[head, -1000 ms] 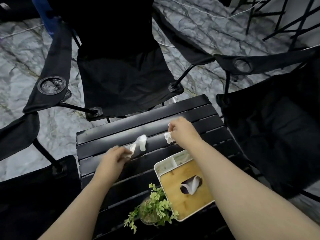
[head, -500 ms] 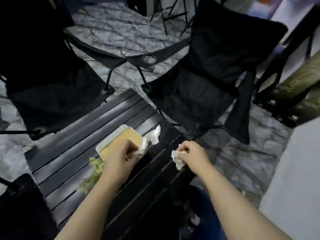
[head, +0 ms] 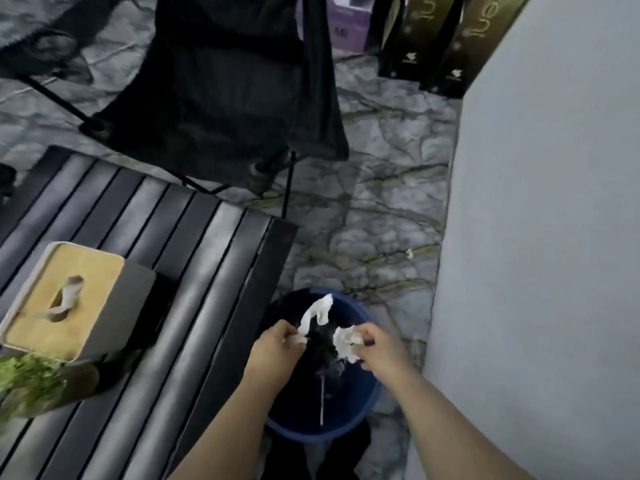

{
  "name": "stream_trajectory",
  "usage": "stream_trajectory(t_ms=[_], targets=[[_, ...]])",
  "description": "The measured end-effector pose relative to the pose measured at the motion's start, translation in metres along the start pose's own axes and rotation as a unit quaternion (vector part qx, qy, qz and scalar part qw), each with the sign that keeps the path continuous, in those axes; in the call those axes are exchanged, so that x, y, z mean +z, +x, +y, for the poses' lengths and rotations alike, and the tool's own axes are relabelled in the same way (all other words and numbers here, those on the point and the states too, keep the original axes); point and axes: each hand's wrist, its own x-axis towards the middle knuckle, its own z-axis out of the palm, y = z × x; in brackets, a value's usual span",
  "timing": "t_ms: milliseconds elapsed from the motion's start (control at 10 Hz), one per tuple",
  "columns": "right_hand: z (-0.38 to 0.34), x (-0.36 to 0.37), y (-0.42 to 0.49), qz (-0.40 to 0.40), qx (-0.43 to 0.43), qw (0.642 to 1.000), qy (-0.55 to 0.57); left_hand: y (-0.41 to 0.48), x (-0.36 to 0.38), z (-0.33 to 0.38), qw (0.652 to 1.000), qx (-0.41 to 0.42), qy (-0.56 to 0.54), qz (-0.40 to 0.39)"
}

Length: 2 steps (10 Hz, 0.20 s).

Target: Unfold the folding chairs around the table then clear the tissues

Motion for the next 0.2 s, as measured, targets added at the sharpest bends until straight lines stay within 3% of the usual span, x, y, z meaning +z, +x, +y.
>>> stream_trajectory(t_ms=[100, 200], targets=[[0.026, -0.005, 0.0, -0.022, 0.084, 0.993, 0.079, 0.018, 0.006, 0.001, 0.996, -0.012, 0.069, -0.047], [0.04, -0.019, -0.01, -0.003, 0.094, 0.99, 0.101, 0.017, -0.001, 0.006, 0.994, -0.036, 0.091, -0.059]])
